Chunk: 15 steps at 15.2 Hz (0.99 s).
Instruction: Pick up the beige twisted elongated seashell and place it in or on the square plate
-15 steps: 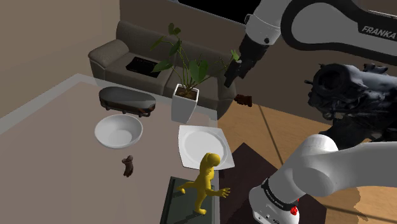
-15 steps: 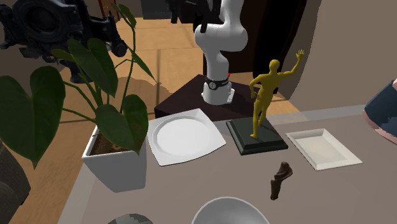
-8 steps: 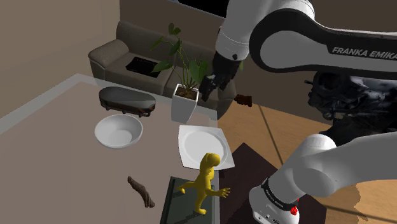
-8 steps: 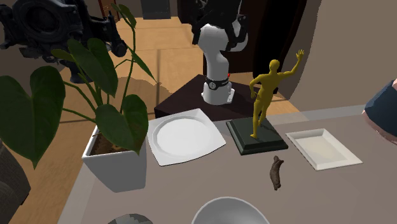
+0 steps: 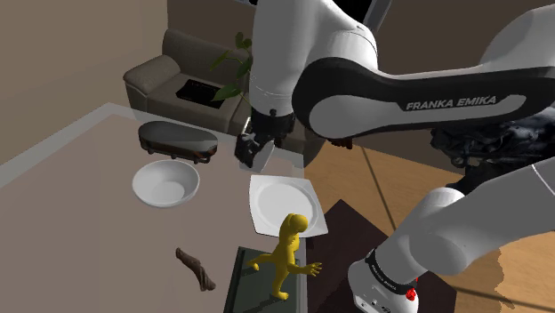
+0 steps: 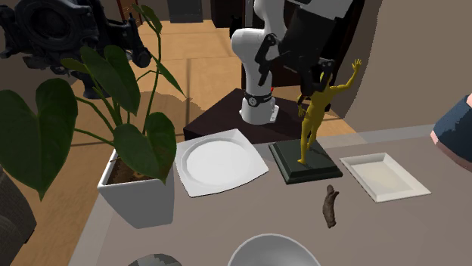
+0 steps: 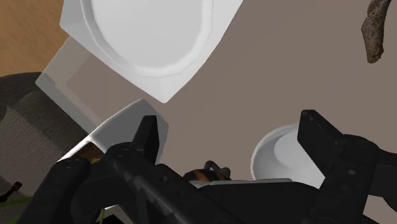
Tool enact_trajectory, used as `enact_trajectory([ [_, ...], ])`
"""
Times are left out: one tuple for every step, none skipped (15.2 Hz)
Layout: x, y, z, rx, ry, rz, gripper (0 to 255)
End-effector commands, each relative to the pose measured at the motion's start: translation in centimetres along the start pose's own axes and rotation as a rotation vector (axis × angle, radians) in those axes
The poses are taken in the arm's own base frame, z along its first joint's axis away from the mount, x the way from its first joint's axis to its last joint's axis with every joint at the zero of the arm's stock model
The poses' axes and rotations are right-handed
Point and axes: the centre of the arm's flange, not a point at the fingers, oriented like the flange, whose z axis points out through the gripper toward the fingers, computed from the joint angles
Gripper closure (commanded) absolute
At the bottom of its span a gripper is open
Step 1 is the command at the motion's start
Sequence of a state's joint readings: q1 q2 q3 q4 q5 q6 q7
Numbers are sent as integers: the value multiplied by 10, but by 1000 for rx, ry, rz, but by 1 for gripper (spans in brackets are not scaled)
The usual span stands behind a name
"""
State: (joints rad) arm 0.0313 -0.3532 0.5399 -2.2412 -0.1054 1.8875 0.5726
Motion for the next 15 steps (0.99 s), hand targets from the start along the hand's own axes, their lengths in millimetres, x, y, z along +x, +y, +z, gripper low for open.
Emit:
enact_trajectory([
  [8,-26,10,-10,-6,5,0],
  [11,-39,15,-16,-10,6,0],
  [13,-52,20,-22,-13,7,0],
  [16,-65,25,-28,-16,9,0],
  [19,-78,30,-34,-20,10,0],
  [22,-91,35,-40,-23,11,0],
  [25,-104,40,-46,-26,13,0],
  [28,-117,46,-52,-30,14,0],
  [30,-130,51,-58,-33,15,0],
  [33,-142,57,-64,-36,17,0],
  [36,-155,62,-70,-40,18,0],
  [39,-168,68,-77,-43,19,0],
  [42,-180,74,-83,-46,21,0],
  [45,-193,80,-89,-50,22,0],
  [47,-205,86,-95,-53,23,0],
])
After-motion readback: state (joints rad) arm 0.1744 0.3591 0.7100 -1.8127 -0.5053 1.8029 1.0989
